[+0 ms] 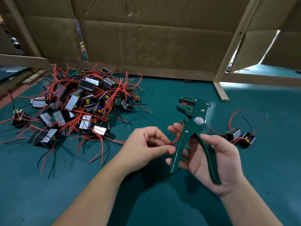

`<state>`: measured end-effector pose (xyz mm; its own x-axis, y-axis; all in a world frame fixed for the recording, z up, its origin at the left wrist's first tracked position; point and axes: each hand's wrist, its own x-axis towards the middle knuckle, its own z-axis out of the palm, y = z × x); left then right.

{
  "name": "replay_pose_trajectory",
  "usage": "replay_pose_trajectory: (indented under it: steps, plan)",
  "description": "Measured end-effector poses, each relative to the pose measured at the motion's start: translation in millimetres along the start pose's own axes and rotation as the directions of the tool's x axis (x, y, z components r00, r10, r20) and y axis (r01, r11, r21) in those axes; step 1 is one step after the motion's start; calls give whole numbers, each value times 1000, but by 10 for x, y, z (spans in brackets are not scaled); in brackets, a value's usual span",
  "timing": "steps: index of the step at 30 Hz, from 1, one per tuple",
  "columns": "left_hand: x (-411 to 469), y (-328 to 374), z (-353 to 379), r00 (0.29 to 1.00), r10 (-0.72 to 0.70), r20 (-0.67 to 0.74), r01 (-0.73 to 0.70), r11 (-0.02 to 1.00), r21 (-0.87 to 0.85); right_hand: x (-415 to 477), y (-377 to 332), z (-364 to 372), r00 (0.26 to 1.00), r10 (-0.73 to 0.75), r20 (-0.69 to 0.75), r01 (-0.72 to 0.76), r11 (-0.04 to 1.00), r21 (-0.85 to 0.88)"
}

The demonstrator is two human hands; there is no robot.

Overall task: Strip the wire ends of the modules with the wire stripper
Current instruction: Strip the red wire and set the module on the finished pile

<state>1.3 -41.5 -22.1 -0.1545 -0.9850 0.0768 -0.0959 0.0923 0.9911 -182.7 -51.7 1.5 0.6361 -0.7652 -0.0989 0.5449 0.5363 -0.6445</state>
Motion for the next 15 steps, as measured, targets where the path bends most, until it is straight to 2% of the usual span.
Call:
replay_pose_trajectory:
  steps: [2,4,6,10,11,12,15]
  plan:
    - [23,22,-41,996,-59,-72,57,998,-24,-22,-29,-11,998,20,67,-18,999,-42]
    - [80,53,-67,976,-181,-119,147,958,-247,-46,-50,0,980,74,182,-60,995,-80]
    - [98,93,-80,967,-253,-43,213,886,-411,-73,-34,48,954,116,276,-78,986,-146]
    - [8,105,-30,974,-93,208,184,860,-476,-91,65,69,914,239,328,-124,933,-337]
    - [-2,114,-14,979,-58,197,153,846,-511,-88,90,63,905,264,335,-136,923,-359]
    - [0,121,-9,990,-57,127,115,845,-522,-80,111,58,899,282,336,-149,917,-369]
    - [46,95,-13,980,-135,-148,47,873,-485,-56,121,74,892,301,337,-170,915,-366]
